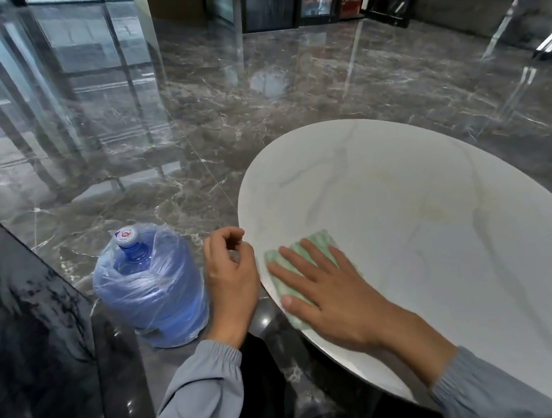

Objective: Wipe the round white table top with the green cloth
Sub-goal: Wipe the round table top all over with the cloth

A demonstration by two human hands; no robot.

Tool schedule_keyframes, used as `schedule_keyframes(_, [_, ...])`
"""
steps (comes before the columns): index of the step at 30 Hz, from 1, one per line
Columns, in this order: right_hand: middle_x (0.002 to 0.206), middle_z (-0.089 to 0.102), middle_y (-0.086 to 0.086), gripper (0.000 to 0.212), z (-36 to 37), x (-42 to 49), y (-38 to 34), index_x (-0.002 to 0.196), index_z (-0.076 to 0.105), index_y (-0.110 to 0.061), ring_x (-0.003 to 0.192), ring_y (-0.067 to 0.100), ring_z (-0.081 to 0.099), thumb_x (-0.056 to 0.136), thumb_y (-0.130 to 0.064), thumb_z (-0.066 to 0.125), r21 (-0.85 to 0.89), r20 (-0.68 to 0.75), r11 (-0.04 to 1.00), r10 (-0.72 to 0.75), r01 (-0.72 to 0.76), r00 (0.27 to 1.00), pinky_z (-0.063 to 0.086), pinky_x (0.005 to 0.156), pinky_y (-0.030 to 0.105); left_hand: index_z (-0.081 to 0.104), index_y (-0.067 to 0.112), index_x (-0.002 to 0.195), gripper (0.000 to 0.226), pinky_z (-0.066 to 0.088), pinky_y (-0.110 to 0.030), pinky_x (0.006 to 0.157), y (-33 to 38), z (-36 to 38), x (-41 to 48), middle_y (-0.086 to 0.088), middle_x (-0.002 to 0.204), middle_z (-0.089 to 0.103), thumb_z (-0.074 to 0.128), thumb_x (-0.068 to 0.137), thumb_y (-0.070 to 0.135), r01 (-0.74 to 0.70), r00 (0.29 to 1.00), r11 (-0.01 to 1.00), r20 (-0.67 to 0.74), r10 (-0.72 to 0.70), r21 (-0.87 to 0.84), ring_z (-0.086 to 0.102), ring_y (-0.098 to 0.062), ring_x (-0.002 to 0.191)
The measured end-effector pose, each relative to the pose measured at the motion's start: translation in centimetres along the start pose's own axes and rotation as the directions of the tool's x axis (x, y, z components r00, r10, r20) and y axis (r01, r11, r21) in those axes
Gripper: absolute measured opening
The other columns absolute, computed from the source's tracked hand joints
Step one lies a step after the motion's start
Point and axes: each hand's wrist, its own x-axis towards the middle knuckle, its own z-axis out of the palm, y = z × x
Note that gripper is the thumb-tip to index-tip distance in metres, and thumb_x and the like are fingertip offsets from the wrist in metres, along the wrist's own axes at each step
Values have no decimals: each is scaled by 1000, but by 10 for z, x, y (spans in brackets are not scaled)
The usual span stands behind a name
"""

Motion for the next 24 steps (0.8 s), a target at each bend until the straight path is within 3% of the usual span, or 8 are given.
schedule_keyframes(2, [166, -21, -29, 55, -4, 2, 11, 155, -9, -62, 150, 3, -33, 106, -64, 16, 5, 31, 1000, 29, -29, 999, -21, 123, 42, 62, 29, 105, 23, 50, -29, 89, -5, 1, 3, 6, 112, 59, 58, 96, 8, 36, 999, 999, -1, -36, -32, 61, -17, 105])
schedule_keyframes(6, [170, -15, -22, 56, -12, 62, 8, 159, -5, -56, 155, 11, -26, 106, -61, 16, -2, -3, 997, 82, -82, 997, -15, 124, 51, 61, 35, 99, 30, 50, -28, 90, -6, 0, 9, 0, 113, 64, 57, 96, 5, 80, 997, 992, -2, -81, -97, 62, -18, 107])
schedule_keyframes(12, [172, -5, -18, 59, -37, 155, 39, 161, 5, -52, 159, 17, -11, 105, -62, 21, 15, -36, 985, 172, -172, 984, -8, 125, 54, 60, 33, 100, 29, 50, -29, 91, -3, -3, 20, -1, 114, 61, 57, 96, 4, 80, 997, 994, 20, -78, -72, 60, -18, 106])
schedule_keyframes(17, [172, -12, -15, 60, -46, 160, 65, 163, 1, -48, 158, 21, -17, 106, -60, 17, 53, -18, 945, 324, -323, 946, -13, 123, 57, 59, 32, 99, 30, 49, -27, 91, -3, -10, 21, 1, 110, 61, 56, 96, 2, 46, 997, 998, 67, -43, -35, 59, -18, 106])
schedule_keyframes(20, [172, -16, -15, 59, -34, 142, 27, 162, -2, -48, 157, 22, -22, 107, -58, 16, -5, 16, 984, 178, -178, 984, -15, 122, 58, 59, 33, 100, 31, 49, -28, 91, -2, -10, 20, -1, 112, 63, 54, 95, 3, 77, 996, 996, 46, -75, -45, 60, -18, 105])
schedule_keyframes(24, [169, -20, -20, 58, -15, 72, -3, 160, -7, -53, 153, 13, -31, 107, -62, 15, -48, 21, 995, -81, 81, 997, -23, 121, 48, 59, 32, 103, 29, 46, -13, 83, -1, -9, 21, -2, 113, 63, 54, 97, 4, 65, 998, 995, 13, -65, -72, 61, -12, 102])
